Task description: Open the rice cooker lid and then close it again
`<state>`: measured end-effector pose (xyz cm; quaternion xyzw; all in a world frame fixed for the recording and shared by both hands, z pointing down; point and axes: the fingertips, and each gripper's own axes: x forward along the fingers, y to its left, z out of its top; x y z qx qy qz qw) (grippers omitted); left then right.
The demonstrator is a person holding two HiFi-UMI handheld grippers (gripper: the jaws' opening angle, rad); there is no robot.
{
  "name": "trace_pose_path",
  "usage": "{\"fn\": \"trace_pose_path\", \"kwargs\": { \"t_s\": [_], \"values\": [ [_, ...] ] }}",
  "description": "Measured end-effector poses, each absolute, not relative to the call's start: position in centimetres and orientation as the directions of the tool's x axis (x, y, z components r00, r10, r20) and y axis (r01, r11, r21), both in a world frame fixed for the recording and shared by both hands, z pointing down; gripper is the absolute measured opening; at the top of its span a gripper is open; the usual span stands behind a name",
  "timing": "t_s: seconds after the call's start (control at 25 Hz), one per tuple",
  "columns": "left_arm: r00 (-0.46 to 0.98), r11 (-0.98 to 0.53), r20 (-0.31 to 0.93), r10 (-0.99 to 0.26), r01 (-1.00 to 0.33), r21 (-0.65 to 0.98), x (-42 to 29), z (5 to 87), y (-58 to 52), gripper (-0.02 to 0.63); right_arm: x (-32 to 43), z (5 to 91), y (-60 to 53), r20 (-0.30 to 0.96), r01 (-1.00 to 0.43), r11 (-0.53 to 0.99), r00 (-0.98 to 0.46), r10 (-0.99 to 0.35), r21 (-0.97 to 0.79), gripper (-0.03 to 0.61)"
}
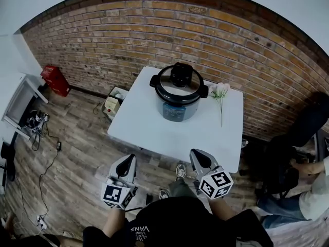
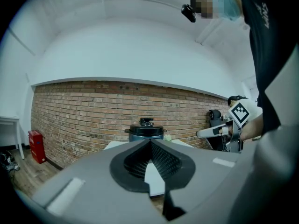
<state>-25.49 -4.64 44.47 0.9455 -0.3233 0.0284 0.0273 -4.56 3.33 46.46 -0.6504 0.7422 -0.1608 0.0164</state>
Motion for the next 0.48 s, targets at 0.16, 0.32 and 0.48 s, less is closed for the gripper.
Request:
{"fn": "trace_pose_path", "kwargs": {
  "t_s": [0.16,0.32,0.48],
  "values": [
    [0.798,-0.799,0.068,-0.599,-0.602,0.015,-25.04,44.20,-4.45,0.002,-4.52,46.47,3.23,0.178,-0.960,0.108,-0.157,-0.972,-0.257,0.005],
    [0.799,-0.801,0.072,-0.597,-0.599,0.007,-24.83,44.11,-4.27,0.002,-4.56,46.32,3.16,0.173,-0.960,0.115,-0.163,-0.971,-0.256,0.005],
    [0.797,-0.798,0.037,-0.603,-0.602,-0.015,-24.66,43.90,-4.47,0.002,-4.39,46.39,3.15,0.170,-0.960,0.110,-0.157,-0.973,-0.256,0.005]
  ]
}}
